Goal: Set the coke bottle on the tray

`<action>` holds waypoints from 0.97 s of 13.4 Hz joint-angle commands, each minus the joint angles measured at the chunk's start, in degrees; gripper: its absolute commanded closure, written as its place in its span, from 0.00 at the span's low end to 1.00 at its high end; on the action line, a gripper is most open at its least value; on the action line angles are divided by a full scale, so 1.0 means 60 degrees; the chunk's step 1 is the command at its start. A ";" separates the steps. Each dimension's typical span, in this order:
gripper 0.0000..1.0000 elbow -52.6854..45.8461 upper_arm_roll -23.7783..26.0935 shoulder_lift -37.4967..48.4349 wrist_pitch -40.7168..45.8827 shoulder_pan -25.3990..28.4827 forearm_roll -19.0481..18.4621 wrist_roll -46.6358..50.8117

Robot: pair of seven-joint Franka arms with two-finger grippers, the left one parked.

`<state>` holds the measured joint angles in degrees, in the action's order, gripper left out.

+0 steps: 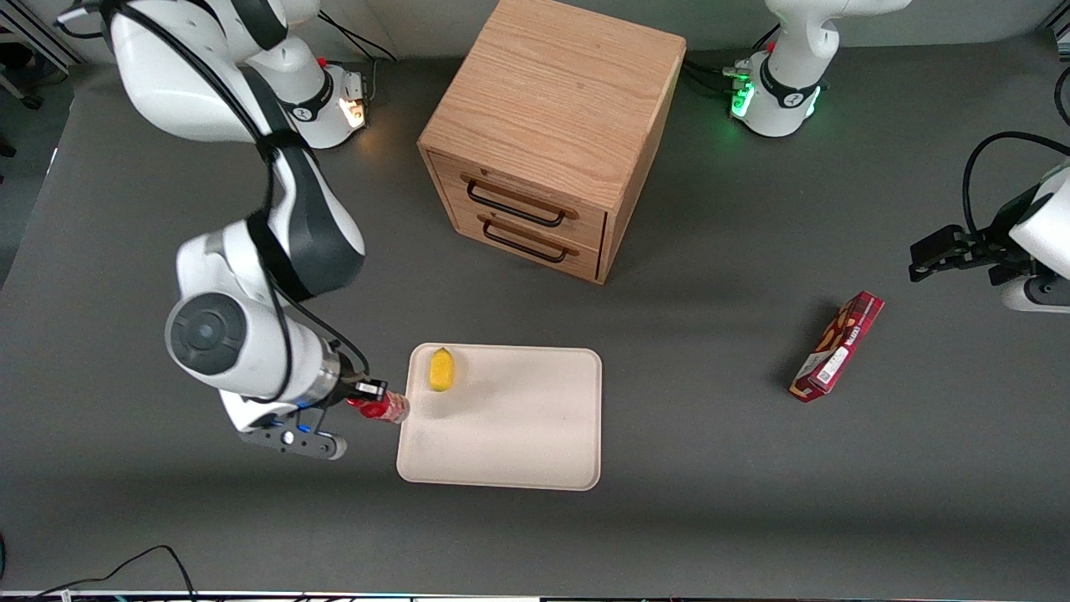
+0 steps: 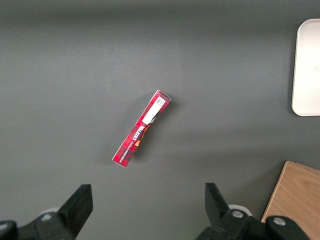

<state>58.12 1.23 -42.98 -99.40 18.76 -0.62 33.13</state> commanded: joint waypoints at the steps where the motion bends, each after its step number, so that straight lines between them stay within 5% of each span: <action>1: 1.00 -0.0589 -0.0410 -0.0643 -0.0510 0.0345 -0.0028 0.0570; 7: 1.00 -0.0546 -0.0425 -0.1245 -0.1816 0.0521 -0.0028 0.1216; 8: 0.76 -0.0516 -0.0425 -0.1259 -0.1890 0.0536 -0.0043 0.1231; 9: 0.05 -0.0516 -0.0425 -0.1318 -0.1948 0.0536 -0.0130 0.1231; 13: 0.00 -0.0386 -0.0425 -0.1056 -0.1804 0.0507 -0.0292 0.1202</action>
<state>56.99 -0.40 -49.82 -111.40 21.09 -1.23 38.75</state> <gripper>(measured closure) 0.313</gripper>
